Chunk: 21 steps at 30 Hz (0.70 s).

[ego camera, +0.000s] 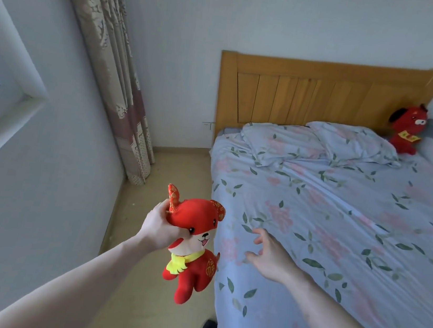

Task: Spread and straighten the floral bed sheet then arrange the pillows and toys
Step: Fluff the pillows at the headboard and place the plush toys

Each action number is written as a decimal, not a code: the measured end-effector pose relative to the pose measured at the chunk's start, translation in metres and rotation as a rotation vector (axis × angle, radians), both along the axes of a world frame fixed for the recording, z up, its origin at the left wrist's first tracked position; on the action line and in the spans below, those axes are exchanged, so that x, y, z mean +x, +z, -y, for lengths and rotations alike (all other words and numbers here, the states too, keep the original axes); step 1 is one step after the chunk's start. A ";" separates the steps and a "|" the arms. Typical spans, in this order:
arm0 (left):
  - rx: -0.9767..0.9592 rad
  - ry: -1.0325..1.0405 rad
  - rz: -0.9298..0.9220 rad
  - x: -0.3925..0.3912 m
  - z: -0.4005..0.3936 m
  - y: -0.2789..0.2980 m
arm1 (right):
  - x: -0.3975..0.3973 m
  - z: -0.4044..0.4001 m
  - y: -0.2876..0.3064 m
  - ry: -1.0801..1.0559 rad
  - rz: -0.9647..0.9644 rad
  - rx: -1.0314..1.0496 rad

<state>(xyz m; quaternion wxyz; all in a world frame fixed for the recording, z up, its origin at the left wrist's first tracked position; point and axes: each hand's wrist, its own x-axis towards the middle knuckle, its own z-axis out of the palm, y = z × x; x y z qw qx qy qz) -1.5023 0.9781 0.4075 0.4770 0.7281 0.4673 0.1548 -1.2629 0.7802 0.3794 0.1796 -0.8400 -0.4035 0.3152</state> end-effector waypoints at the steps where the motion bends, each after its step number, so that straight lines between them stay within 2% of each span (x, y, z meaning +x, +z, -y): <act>1: -0.004 0.011 0.000 0.008 -0.010 0.000 | 0.010 -0.011 0.001 0.006 -0.004 0.004; 12: 0.007 0.153 -0.063 0.134 -0.175 0.007 | 0.162 -0.197 0.008 0.076 -0.016 -0.008; 21: -0.005 0.101 -0.120 0.241 -0.336 -0.017 | 0.261 -0.332 -0.005 0.000 -0.004 -0.031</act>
